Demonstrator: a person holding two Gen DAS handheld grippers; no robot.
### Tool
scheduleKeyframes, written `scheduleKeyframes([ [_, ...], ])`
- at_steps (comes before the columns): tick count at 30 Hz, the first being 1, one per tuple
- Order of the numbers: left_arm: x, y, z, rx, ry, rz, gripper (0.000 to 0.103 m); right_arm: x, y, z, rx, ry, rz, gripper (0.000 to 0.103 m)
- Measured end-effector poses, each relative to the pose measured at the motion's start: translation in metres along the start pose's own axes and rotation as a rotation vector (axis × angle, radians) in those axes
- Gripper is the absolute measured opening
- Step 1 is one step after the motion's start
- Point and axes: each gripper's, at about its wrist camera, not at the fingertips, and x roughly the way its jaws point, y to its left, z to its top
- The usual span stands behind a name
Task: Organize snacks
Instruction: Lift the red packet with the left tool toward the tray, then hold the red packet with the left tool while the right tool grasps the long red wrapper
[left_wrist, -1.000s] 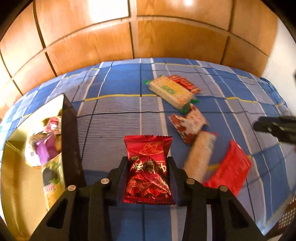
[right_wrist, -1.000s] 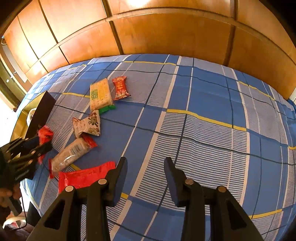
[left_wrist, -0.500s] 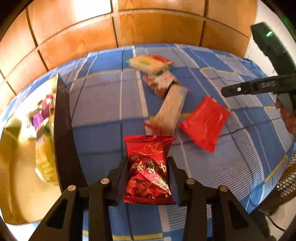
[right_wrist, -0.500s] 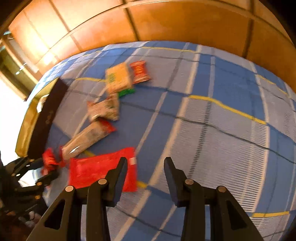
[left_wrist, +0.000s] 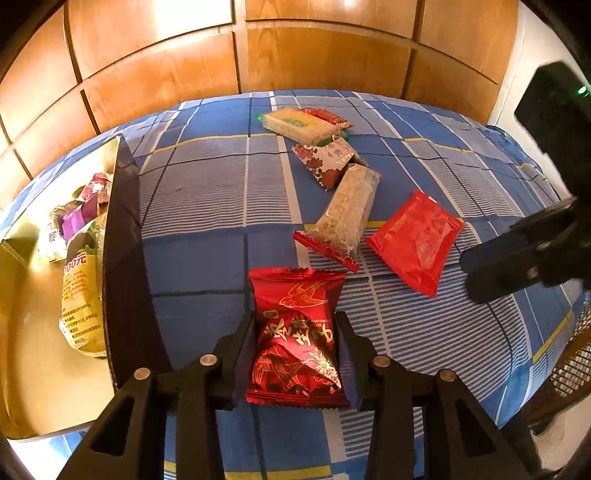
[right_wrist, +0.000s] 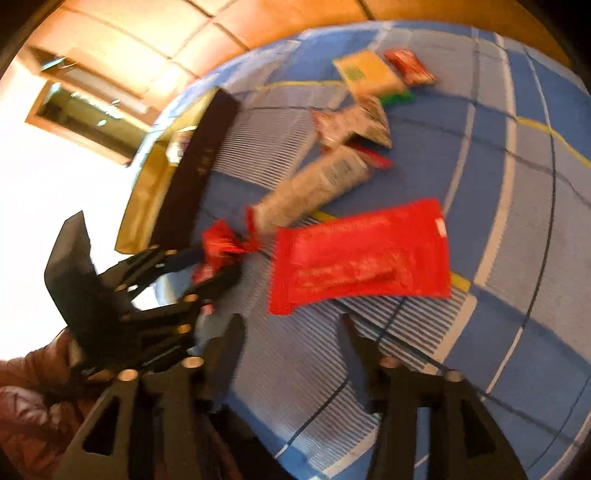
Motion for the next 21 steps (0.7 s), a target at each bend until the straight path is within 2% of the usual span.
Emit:
scheduleKeyframes([
  [1,0.0,0.0,0.0,-0.001,-0.002,-0.002,0.042,0.001,-0.005,0.001,0.039,-0.017,-0.032,0.066],
  [4,-0.001,0.002,-0.001,-0.008,-0.009,-0.011,0.042,-0.005,-0.023,0.014,0.179,-0.116,-0.036,0.067],
  [8,-0.002,0.004,-0.004,-0.016,-0.019,-0.022,0.042,-0.004,-0.03,0.03,0.287,-0.197,-0.101,0.067],
  [10,-0.002,0.006,-0.004,-0.022,-0.021,-0.031,0.042,0.002,-0.024,0.034,0.281,-0.199,-0.161,0.067],
  [16,-0.002,0.009,-0.006,-0.035,-0.034,-0.048,0.043,0.026,0.015,0.043,0.136,-0.171,-0.41,0.069],
  [17,-0.002,0.009,-0.006,-0.036,-0.035,-0.05,0.043,0.03,0.022,0.042,0.088,-0.159,-0.451,0.066],
  [19,-0.003,0.01,-0.007,-0.038,-0.039,-0.059,0.043,0.033,0.027,0.038,0.031,-0.137,-0.508,0.043],
  [20,-0.003,0.01,-0.008,-0.04,-0.041,-0.062,0.043,0.032,0.029,0.035,0.005,-0.134,-0.548,0.038],
  [21,-0.003,0.011,-0.008,-0.043,-0.042,-0.065,0.043,0.028,0.025,0.031,-0.009,-0.125,-0.572,0.037],
])
